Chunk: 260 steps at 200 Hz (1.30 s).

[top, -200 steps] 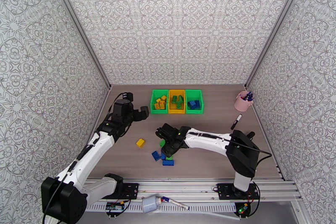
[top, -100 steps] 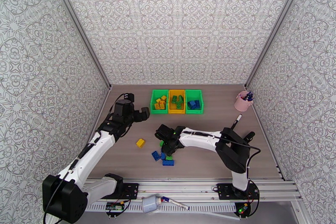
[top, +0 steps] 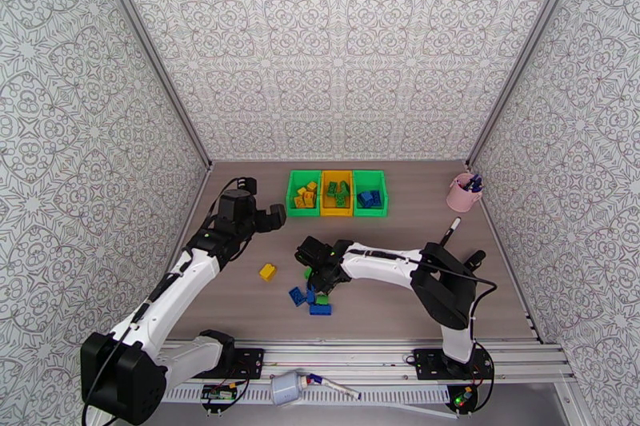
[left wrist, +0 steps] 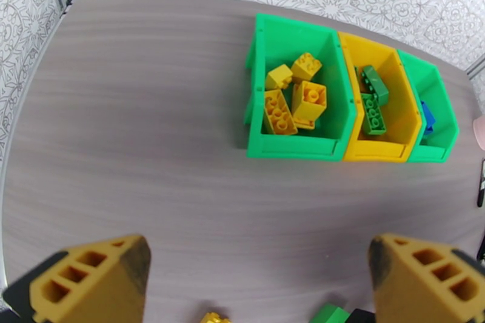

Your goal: Sort the legos into containers by color

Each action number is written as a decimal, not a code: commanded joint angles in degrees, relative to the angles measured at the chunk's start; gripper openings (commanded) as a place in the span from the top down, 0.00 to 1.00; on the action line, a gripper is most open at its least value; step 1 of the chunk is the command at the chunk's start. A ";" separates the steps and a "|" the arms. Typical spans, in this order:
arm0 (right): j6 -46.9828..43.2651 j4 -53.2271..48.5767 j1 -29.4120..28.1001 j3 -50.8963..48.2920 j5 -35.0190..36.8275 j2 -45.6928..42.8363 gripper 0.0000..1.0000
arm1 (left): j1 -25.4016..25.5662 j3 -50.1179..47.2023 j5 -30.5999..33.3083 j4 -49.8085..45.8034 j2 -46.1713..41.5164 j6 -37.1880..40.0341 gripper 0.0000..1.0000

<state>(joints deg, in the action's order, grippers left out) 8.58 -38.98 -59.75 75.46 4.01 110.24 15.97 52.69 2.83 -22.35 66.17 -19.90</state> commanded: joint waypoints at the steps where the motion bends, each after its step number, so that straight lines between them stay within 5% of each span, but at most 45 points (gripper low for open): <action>1: 1.76 2.56 -0.20 -2.11 1.67 -3.06 0.81 | 0.85 -0.37 -0.04 -0.50 -1.70 2.13 0.01; 138: 6.27 20.35 2.55 -11.37 17.49 -20.38 0.84 | 6.18 -8.21 -3.56 8.56 -9.68 8.21 0.00; 196: 9.91 29.05 12.24 -10.64 12.15 -21.02 0.85 | 13.22 -13.17 -3.56 15.64 -12.09 15.48 0.01; 260: 5.34 30.00 20.23 0.00 7.16 -8.73 0.86 | 18.59 -14.91 -5.64 16.91 -10.74 15.18 0.00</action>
<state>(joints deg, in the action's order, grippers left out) 16.36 -10.22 -41.39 70.32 13.98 96.97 32.97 38.85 -1.50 -7.03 54.81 -5.50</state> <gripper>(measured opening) 0.163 0.996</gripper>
